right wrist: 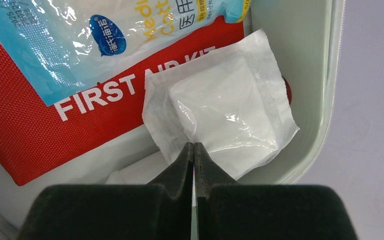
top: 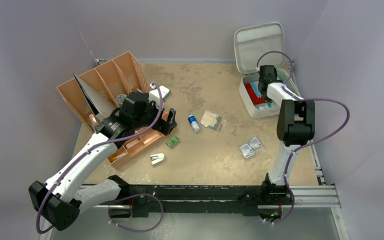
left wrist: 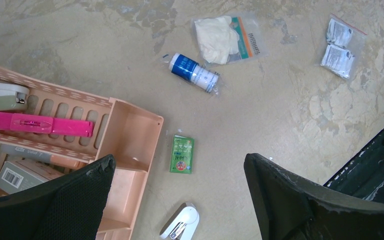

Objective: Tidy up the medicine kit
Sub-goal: Place the medical item at the medicine box.

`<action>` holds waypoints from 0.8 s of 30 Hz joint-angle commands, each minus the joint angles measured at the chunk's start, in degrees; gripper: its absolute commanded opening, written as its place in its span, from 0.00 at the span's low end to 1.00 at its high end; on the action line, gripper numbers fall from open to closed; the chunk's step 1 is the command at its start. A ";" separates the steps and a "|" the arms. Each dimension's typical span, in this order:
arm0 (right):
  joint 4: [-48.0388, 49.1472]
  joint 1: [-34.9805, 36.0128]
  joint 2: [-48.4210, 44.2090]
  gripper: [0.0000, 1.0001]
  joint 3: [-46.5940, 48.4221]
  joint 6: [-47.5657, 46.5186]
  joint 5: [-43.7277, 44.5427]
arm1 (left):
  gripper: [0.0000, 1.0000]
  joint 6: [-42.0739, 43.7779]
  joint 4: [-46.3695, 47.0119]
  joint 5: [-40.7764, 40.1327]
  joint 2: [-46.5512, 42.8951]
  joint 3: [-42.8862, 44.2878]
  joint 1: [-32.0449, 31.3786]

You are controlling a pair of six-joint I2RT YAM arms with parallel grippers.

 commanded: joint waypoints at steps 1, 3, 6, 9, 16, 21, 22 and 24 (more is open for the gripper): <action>-1.90 -0.06 -0.34 0.02 2.92 1.53 1.87 | 0.99 0.09 1.02 -0.48 -0.28 0.76 -0.42; -1.82 -0.06 0.18 0.03 3.69 1.55 1.53 | 0.99 0.09 0.99 -0.50 -0.32 0.74 -0.38; -2.43 -0.06 0.93 0.04 5.02 2.10 1.75 | 0.99 0.09 0.99 -0.61 -0.32 0.66 -0.39; -1.58 -0.06 0.95 0.04 5.86 1.63 1.54 | 0.99 0.09 0.99 -0.65 -0.19 0.65 -0.36; -0.99 -0.06 3.31 0.05 8.87 0.15 2.35 | 0.99 0.09 0.99 -0.89 -0.27 0.65 -0.40; -1.78 -0.06 3.20 0.09 8.75 2.97 1.90 | 0.99 0.17 0.90 -1.52 -0.57 0.56 -0.42; -1.75 -0.06 3.11 0.10 8.54 2.99 1.98 | 0.99 0.16 0.90 -1.57 -0.67 0.56 -0.36; -1.95 -0.06 3.19 0.11 8.43 3.00 2.24 | 0.99 0.18 0.79 -1.54 -0.67 0.56 -0.38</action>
